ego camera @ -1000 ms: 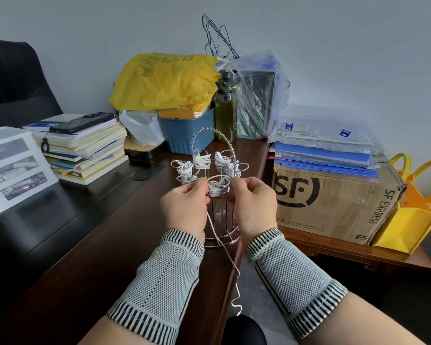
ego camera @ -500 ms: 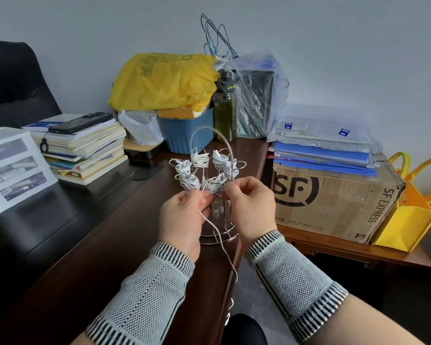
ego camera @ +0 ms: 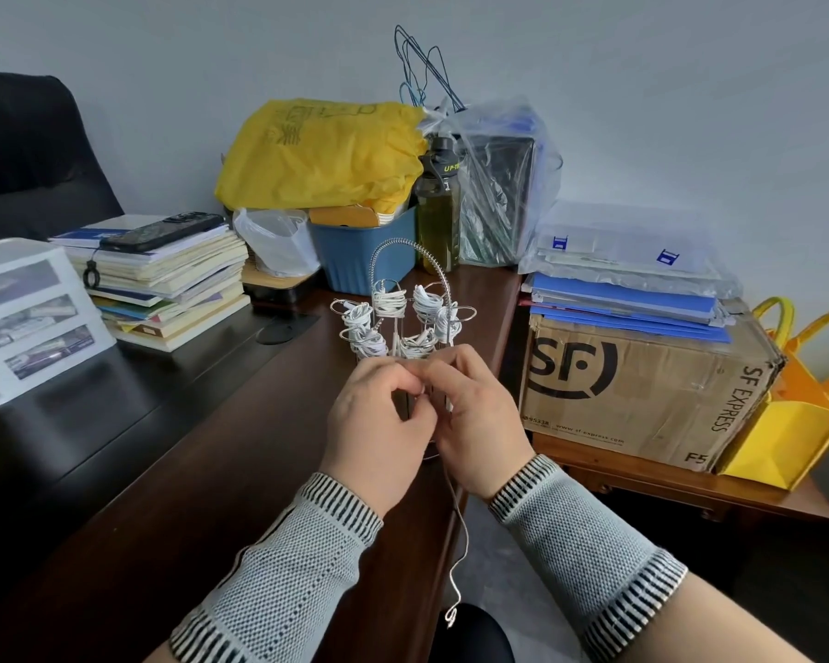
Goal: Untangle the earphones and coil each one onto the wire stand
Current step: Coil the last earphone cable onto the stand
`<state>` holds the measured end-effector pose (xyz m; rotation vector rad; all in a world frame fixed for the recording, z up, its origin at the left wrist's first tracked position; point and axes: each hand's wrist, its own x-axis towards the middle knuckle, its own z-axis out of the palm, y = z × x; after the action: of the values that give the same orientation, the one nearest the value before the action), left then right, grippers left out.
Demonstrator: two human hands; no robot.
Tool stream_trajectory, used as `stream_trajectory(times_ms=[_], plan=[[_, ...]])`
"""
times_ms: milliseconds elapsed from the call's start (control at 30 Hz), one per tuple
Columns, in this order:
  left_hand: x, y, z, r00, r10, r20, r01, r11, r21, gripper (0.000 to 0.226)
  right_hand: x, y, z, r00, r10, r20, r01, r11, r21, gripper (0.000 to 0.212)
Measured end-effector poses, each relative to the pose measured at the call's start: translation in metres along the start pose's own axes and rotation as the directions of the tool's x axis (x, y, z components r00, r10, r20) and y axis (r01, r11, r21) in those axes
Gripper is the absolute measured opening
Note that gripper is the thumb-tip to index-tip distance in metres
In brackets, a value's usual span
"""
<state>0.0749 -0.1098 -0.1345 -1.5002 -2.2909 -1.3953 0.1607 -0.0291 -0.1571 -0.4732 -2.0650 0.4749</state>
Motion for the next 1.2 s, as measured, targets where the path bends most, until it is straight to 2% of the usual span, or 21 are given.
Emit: stream_trajectory(times_ms=[100, 200, 267, 333, 400, 467, 567, 633, 700, 767, 833, 900, 1033, 1200], plan=[[0.002, 0.001, -0.006, 1.000, 0.021, -0.023, -0.019, 0.997, 0.071, 0.013, 0.005, 0.003, 0.002, 0.998, -0.002, -0.057, 0.001, 1.000, -0.019, 0.024], [0.008, 0.000, -0.015, 0.992, -0.122, 0.042, 0.116, 0.986, 0.123, 0.013, 0.006, 0.005, 0.004, 0.989, 0.019, -0.144, -0.017, 1.000, 0.013, 0.015], [0.011, -0.005, -0.020, 0.970, -0.222, 0.099, 0.213, 0.973, 0.092, 0.014, 0.006, 0.004, 0.005, 0.981, 0.094, -0.170, -0.080, 0.993, 0.085, 0.012], [0.012, -0.012, -0.022, 0.946, -0.293, 0.140, 0.312, 0.939, -0.143, 0.014, 0.006, 0.002, 0.005, 0.959, 0.239, -0.154, -0.201, 0.952, 0.230, 0.012], [0.012, -0.015, -0.022, 0.927, -0.326, 0.184, 0.374, 0.822, -0.429, 0.013, 0.007, -0.003, 0.003, 0.917, 0.386, -0.102, -0.317, 0.858, 0.404, 0.015], [0.013, -0.013, -0.022, 0.931, -0.295, 0.216, 0.365, 0.701, -0.613, 0.014, 0.009, -0.007, 0.000, 0.887, 0.456, -0.075, -0.357, 0.779, 0.515, 0.014], [0.016, -0.003, -0.018, 0.946, -0.251, 0.204, 0.320, 0.630, -0.708, 0.015, 0.010, -0.011, -0.002, 0.860, 0.508, -0.047, -0.376, 0.694, 0.615, 0.012], [0.019, 0.007, -0.013, 0.948, -0.274, 0.162, 0.304, 0.629, -0.716, 0.013, 0.010, -0.009, -0.001, 0.847, 0.529, -0.043, -0.388, 0.673, 0.630, 0.012], [0.023, 0.012, -0.009, 0.947, -0.306, 0.092, 0.290, 0.704, -0.648, 0.012, 0.011, -0.009, -0.001, 0.835, 0.549, -0.038, -0.407, 0.662, 0.630, 0.013], [0.029, 0.009, -0.006, 0.945, -0.326, 0.014, 0.289, 0.818, -0.498, 0.017, 0.014, -0.010, -0.001, 0.808, 0.588, -0.021, -0.450, 0.641, 0.622, 0.016], [0.031, 0.005, -0.005, 0.955, -0.294, -0.043, 0.268, 0.915, -0.301, 0.023, 0.020, -0.011, -0.002, 0.760, 0.650, 0.018, -0.518, 0.588, 0.621, 0.020], [0.031, 0.005, -0.007, 0.972, -0.221, -0.083, 0.208, 0.969, -0.136, 0.027, 0.026, -0.012, -0.002, 0.730, 0.684, 0.022, -0.571, 0.591, 0.570, 0.028], [0.030, 0.010, -0.011, 0.988, -0.120, -0.095, 0.133, 0.979, 0.152, 0.040, 0.032, -0.012, -0.003, 0.721, 0.693, 0.003, -0.615, 0.637, 0.464, 0.032], [0.041, 0.011, -0.010, 0.991, -0.119, -0.063, 0.134, 0.932, 0.338, 0.051, 0.040, -0.011, -0.006, 0.697, 0.716, 0.027, -0.664, 0.631, 0.402, 0.033]])
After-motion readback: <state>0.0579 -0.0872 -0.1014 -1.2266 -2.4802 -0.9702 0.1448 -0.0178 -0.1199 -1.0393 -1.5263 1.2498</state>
